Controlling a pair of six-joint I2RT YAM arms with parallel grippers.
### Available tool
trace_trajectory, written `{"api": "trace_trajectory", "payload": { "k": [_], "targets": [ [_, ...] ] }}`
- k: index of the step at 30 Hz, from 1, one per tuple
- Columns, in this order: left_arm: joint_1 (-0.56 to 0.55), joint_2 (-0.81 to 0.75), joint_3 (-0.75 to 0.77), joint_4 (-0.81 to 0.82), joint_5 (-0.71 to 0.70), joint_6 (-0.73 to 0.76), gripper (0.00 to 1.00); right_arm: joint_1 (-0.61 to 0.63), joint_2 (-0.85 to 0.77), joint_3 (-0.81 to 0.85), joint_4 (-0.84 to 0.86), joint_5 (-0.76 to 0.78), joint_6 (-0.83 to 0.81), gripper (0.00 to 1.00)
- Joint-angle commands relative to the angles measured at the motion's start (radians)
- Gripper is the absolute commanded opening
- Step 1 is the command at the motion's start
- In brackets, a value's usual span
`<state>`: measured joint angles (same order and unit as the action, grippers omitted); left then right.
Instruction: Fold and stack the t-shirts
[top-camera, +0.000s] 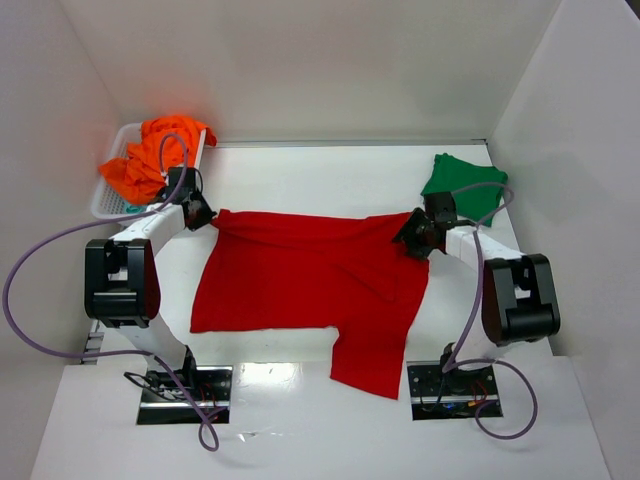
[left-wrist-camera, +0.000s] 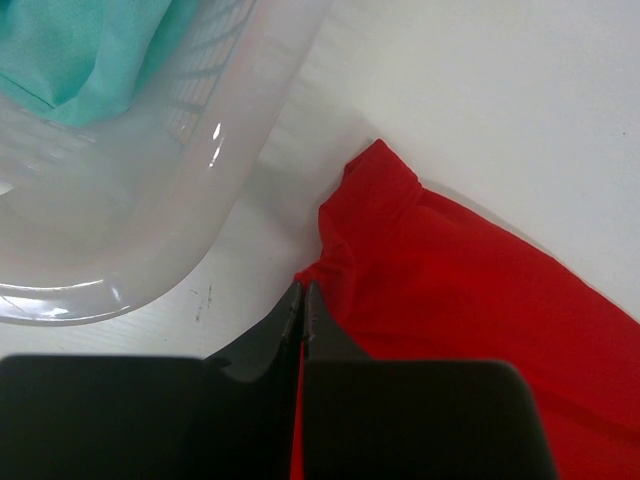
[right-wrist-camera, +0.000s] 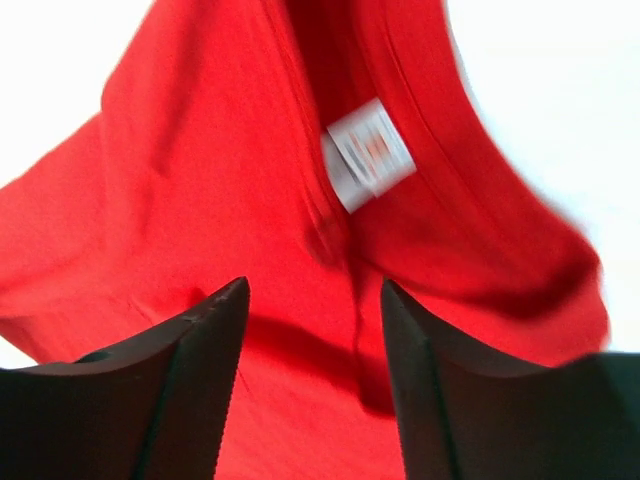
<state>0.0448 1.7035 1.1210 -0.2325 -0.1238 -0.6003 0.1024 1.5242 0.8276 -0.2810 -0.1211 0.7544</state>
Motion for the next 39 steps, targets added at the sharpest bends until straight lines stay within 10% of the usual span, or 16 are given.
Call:
{"api": "trace_trajectory", "payload": {
  "k": [1, 10, 17, 39],
  "targets": [
    [0.007, -0.033, -0.007, 0.016, 0.013, 0.02, 0.0, 0.006, 0.048, 0.068, 0.077, 0.029, -0.018, 0.58],
    [0.007, -0.033, -0.016, 0.007, 0.013, 0.02, 0.0, 0.006, 0.097, 0.077, 0.097, 0.02, -0.027, 0.37],
    [0.007, -0.042, -0.026, -0.011, 0.004, 0.02, 0.0, 0.006, 0.097, 0.099, 0.083, 0.049, -0.036, 0.0],
    [0.007, -0.146, -0.101, -0.067, 0.038, -0.021, 0.0, -0.158, -0.081, 0.097, -0.07, 0.11, -0.112, 0.0]
  ]
}}
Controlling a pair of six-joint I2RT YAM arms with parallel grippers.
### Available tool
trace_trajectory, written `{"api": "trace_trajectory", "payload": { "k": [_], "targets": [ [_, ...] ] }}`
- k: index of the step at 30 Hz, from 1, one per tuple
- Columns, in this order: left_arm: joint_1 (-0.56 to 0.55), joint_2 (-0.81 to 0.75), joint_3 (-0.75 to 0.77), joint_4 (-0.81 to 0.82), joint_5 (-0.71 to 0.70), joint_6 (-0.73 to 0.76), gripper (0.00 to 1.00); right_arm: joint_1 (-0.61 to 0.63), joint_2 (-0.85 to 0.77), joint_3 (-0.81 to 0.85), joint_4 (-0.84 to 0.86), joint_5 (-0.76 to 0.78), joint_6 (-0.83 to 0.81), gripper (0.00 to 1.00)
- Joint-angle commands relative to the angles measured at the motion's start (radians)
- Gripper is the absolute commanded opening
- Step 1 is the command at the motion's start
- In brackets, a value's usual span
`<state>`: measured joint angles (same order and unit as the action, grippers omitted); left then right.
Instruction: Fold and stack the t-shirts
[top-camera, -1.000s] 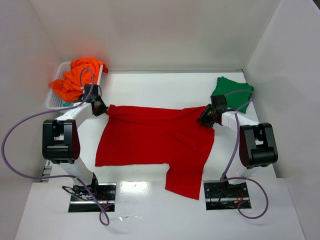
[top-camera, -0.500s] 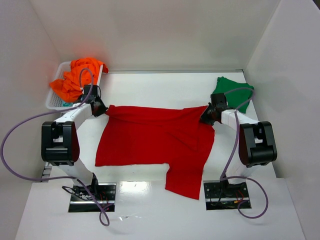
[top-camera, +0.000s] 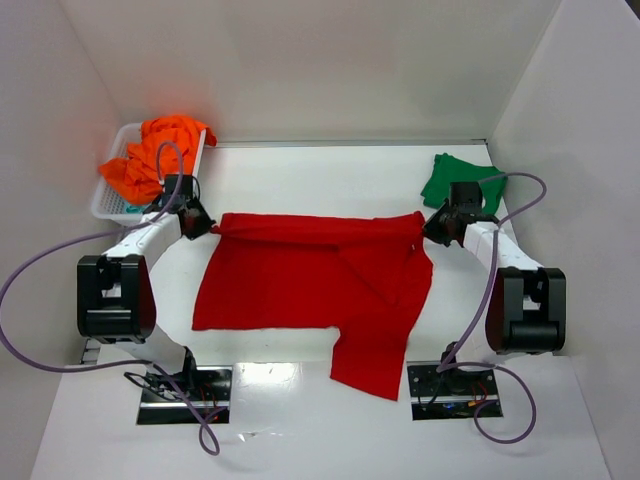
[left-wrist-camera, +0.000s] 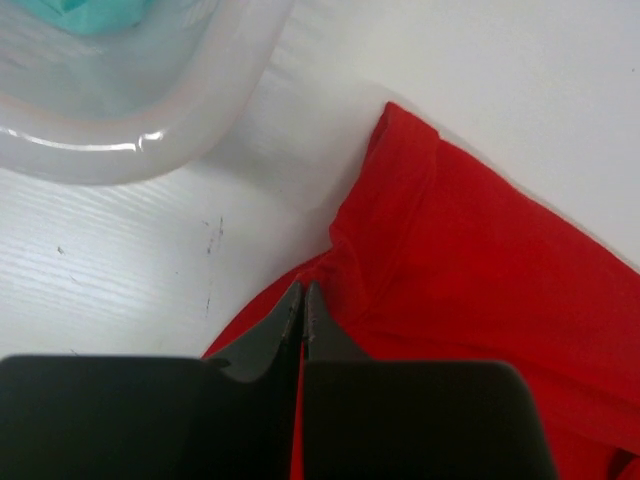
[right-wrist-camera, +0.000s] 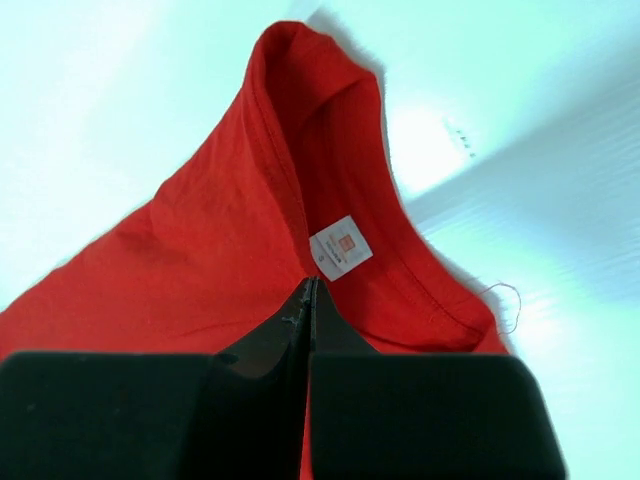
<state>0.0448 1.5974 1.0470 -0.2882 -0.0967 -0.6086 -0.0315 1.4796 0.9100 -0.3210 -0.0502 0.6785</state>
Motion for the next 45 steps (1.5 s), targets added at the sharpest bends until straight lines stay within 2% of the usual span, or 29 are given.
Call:
{"api": "trace_trajectory", "payload": {
  "k": [1, 15, 16, 17, 23, 26, 30, 34, 37, 42, 45],
  "targets": [
    [0.007, -0.04, -0.027, -0.011, 0.011, -0.022, 0.0, -0.033, -0.036, 0.015, -0.03, 0.03, -0.045, 0.0],
    [0.007, -0.1, -0.131, -0.062, 0.06, -0.086, 0.0, -0.033, 0.015, 0.006, -0.03, 0.019, -0.054, 0.0],
    [0.007, -0.109, -0.131, -0.062, 0.051, -0.086, 0.04, -0.033, 0.015, -0.003, -0.021, 0.019, -0.054, 0.0],
    [0.007, -0.109, -0.131, -0.062, 0.042, -0.086, 0.16, -0.033, 0.015, -0.003, -0.021, 0.019, -0.054, 0.0],
    [0.007, -0.1, -0.076, -0.052, 0.029, -0.063, 0.5, -0.033, 0.015, -0.003, -0.012, 0.001, -0.054, 0.0],
    [0.007, -0.091, -0.022, -0.017, 0.046, -0.028, 0.58, -0.033, 0.015, -0.003, -0.003, -0.008, -0.054, 0.0],
    [0.007, -0.082, 0.018, 0.059, 0.15, 0.044, 0.59, -0.033, 0.024, -0.003, 0.007, -0.019, -0.054, 0.0],
    [-0.037, 0.017, 0.12, 0.044, 0.152, 0.116, 0.6, -0.033, 0.024, -0.003, 0.007, -0.019, -0.054, 0.0],
    [-0.085, 0.094, 0.208, -0.011, 0.076, 0.138, 0.6, -0.033, 0.024, -0.003, 0.007, -0.028, -0.054, 0.0],
    [-0.193, 0.139, 0.226, -0.02, -0.063, 0.171, 0.61, -0.033, 0.033, -0.003, 0.016, -0.028, -0.063, 0.0],
    [-0.218, 0.176, 0.245, -0.057, -0.171, 0.181, 0.61, -0.033, 0.044, -0.003, 0.016, -0.028, -0.063, 0.0]
  ]
}}
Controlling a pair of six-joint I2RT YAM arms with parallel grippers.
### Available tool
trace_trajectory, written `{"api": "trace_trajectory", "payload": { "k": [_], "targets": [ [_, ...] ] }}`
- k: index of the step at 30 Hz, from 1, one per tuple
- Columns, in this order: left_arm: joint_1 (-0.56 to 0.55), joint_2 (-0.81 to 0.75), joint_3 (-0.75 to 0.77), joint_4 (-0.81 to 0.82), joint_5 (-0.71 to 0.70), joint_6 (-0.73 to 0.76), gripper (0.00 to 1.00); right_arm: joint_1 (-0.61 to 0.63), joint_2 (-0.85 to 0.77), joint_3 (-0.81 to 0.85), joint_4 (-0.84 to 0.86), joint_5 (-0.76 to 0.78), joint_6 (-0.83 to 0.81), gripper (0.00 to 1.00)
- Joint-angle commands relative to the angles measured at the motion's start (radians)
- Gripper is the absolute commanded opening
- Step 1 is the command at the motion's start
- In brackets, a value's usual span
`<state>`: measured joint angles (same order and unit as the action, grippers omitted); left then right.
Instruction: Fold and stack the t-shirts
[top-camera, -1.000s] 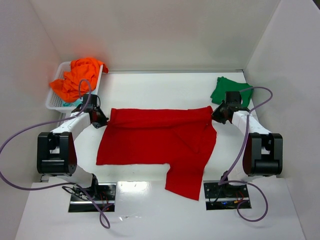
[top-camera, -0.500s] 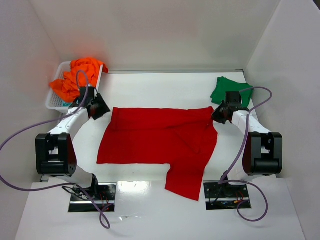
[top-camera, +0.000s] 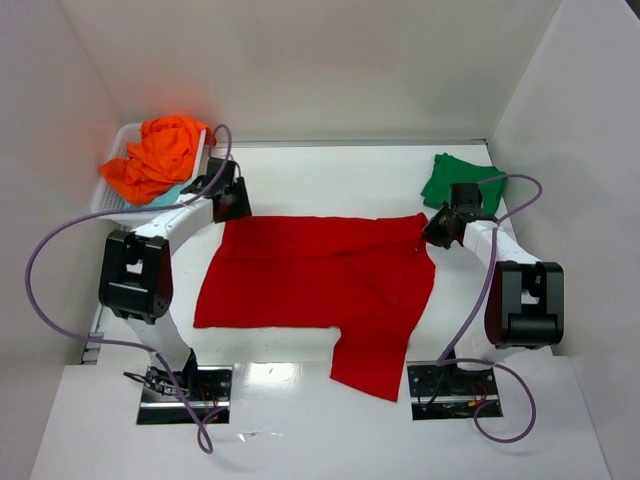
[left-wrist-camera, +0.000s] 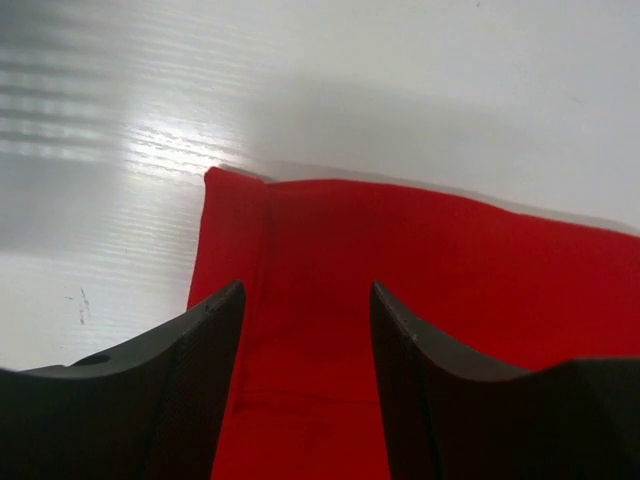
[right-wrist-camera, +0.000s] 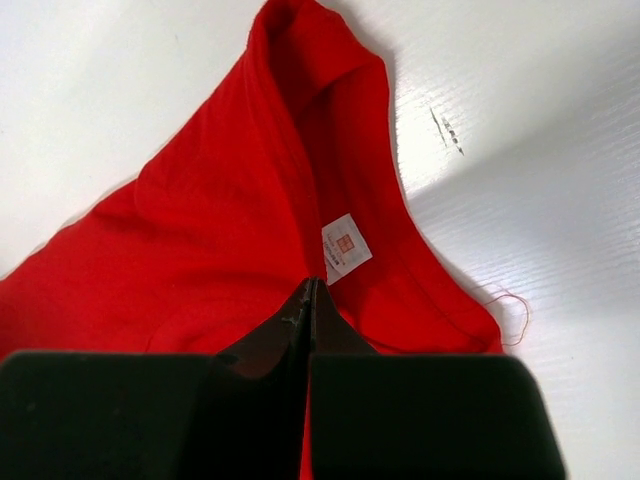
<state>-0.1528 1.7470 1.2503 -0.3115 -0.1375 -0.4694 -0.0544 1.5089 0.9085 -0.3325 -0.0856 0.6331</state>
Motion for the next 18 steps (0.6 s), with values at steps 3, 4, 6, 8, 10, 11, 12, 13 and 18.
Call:
{"api": "trace_trajectory", "payload": {
  "k": [3, 4, 6, 8, 10, 11, 12, 13, 18],
  "targets": [
    [-0.031, 0.063, 0.041, -0.043, -0.203, 0.051, 0.61, -0.01, 0.014, -0.002, 0.027, 0.007, -0.018, 0.0],
    [-0.043, 0.063, 0.041, -0.054, -0.223, 0.064, 0.61, -0.01, 0.014, -0.002, 0.027, 0.007, -0.018, 0.0],
    [-0.059, 0.086, 0.041, -0.054, -0.295, 0.075, 0.61, -0.01, 0.014, -0.002, 0.027, 0.007, -0.018, 0.0],
    [-0.073, 0.101, 0.051, -0.077, -0.364, 0.075, 0.61, -0.01, 0.024, -0.002, 0.027, 0.007, -0.018, 0.0],
    [-0.082, 0.117, 0.051, -0.077, -0.395, 0.075, 0.61, -0.01, 0.024, -0.002, 0.027, 0.007, -0.018, 0.0],
    [-0.091, 0.13, 0.051, -0.077, -0.408, 0.075, 0.61, -0.01, 0.024, -0.002, 0.027, 0.007, -0.018, 0.0],
    [-0.091, 0.143, 0.06, -0.077, -0.418, 0.075, 0.61, -0.01, 0.024, -0.002, 0.027, 0.007, -0.018, 0.0],
    [-0.091, 0.143, 0.06, -0.077, -0.418, 0.075, 0.61, -0.01, 0.024, -0.002, 0.027, 0.007, -0.018, 0.0],
    [-0.1, 0.163, 0.06, -0.077, -0.406, 0.075, 0.59, -0.01, 0.033, -0.002, 0.027, 0.007, -0.018, 0.0]
  ]
}}
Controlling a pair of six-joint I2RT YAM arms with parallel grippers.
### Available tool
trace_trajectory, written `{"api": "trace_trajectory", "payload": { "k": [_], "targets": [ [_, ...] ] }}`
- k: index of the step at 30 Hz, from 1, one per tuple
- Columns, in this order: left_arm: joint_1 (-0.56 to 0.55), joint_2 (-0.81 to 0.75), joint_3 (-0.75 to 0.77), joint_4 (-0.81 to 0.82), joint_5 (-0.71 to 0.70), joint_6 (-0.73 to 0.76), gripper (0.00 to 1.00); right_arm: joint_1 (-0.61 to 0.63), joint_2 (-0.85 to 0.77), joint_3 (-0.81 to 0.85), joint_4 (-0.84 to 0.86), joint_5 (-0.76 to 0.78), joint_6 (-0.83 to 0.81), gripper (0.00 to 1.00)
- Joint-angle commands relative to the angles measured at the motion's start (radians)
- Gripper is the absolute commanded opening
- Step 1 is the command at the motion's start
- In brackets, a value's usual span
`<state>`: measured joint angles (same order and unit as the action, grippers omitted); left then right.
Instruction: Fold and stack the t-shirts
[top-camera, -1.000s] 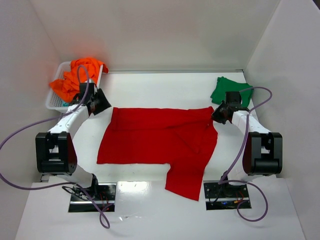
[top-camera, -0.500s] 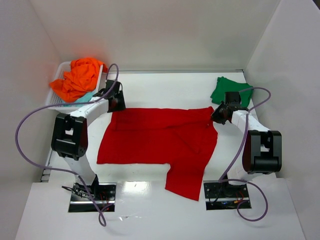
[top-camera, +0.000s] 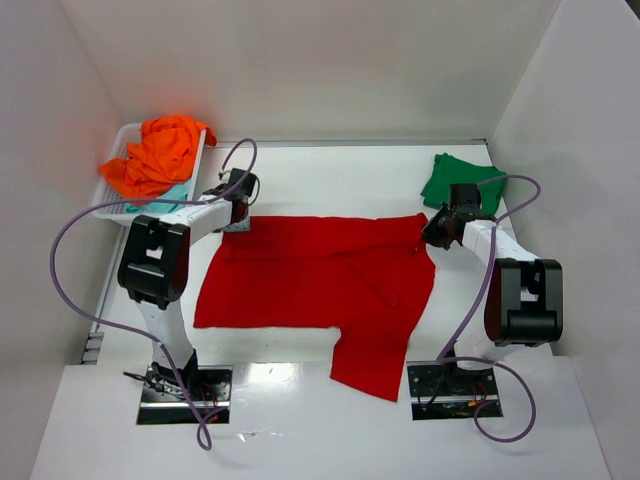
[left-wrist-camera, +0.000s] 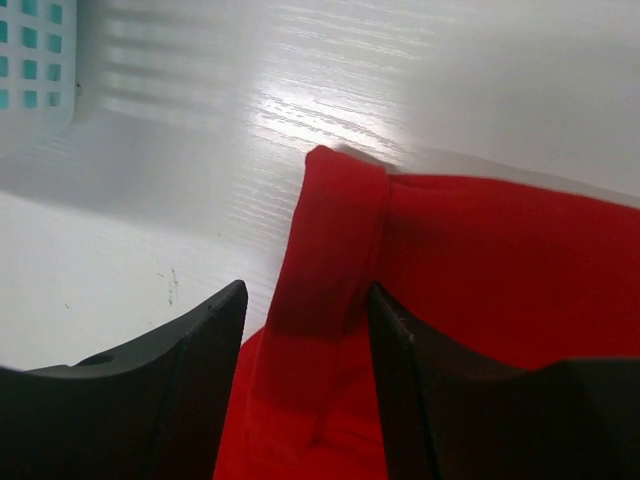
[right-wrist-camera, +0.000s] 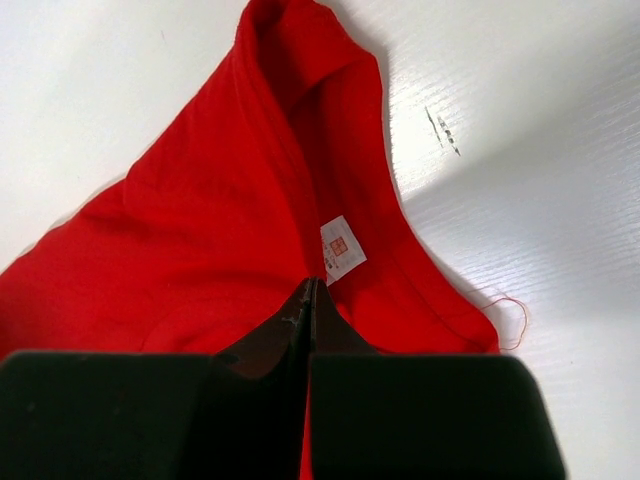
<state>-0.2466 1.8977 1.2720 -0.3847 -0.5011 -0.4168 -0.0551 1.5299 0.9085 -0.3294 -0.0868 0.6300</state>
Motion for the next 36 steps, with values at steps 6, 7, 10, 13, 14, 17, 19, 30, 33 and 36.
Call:
{"api": "trace_trajectory", "payload": {
  "k": [6, 7, 10, 13, 14, 17, 19, 30, 33, 36],
  "targets": [
    [-0.006, 0.057, 0.056, -0.026, -0.143, -0.003, 0.46, -0.009, 0.012, -0.002, 0.024, 0.027, -0.015, 0.0],
    [-0.006, 0.057, 0.066, -0.035, -0.157, -0.004, 0.38, -0.009, 0.012, -0.002, 0.024, 0.027, -0.015, 0.0],
    [-0.006, 0.057, 0.066, -0.036, -0.182, -0.022, 0.23, -0.009, 0.012, -0.002, 0.024, 0.027, -0.015, 0.0],
    [0.007, 0.057, 0.066, -0.036, -0.182, -0.031, 0.07, -0.009, 0.012, 0.007, 0.015, 0.047, -0.015, 0.0],
    [0.007, 0.057, 0.066, -0.036, -0.171, -0.031, 0.05, -0.009, 0.012, 0.007, 0.015, 0.047, -0.024, 0.0],
    [0.041, 0.037, 0.066, -0.016, -0.117, -0.04, 0.03, -0.009, 0.012, 0.016, 0.004, 0.065, -0.024, 0.0],
    [0.052, 0.024, 0.066, -0.016, -0.117, -0.04, 0.03, -0.009, 0.012, 0.017, 0.004, 0.076, -0.024, 0.0],
    [0.122, -0.012, 0.055, -0.016, -0.117, -0.04, 0.08, -0.038, -0.008, 0.017, -0.005, 0.094, -0.024, 0.0],
    [0.122, -0.021, 0.055, -0.016, -0.108, -0.031, 0.1, -0.038, -0.008, 0.017, 0.006, 0.078, -0.024, 0.0],
    [0.122, -0.022, 0.055, -0.007, -0.082, -0.031, 0.11, -0.038, 0.004, 0.017, 0.045, 0.004, -0.044, 0.03]
  ]
}}
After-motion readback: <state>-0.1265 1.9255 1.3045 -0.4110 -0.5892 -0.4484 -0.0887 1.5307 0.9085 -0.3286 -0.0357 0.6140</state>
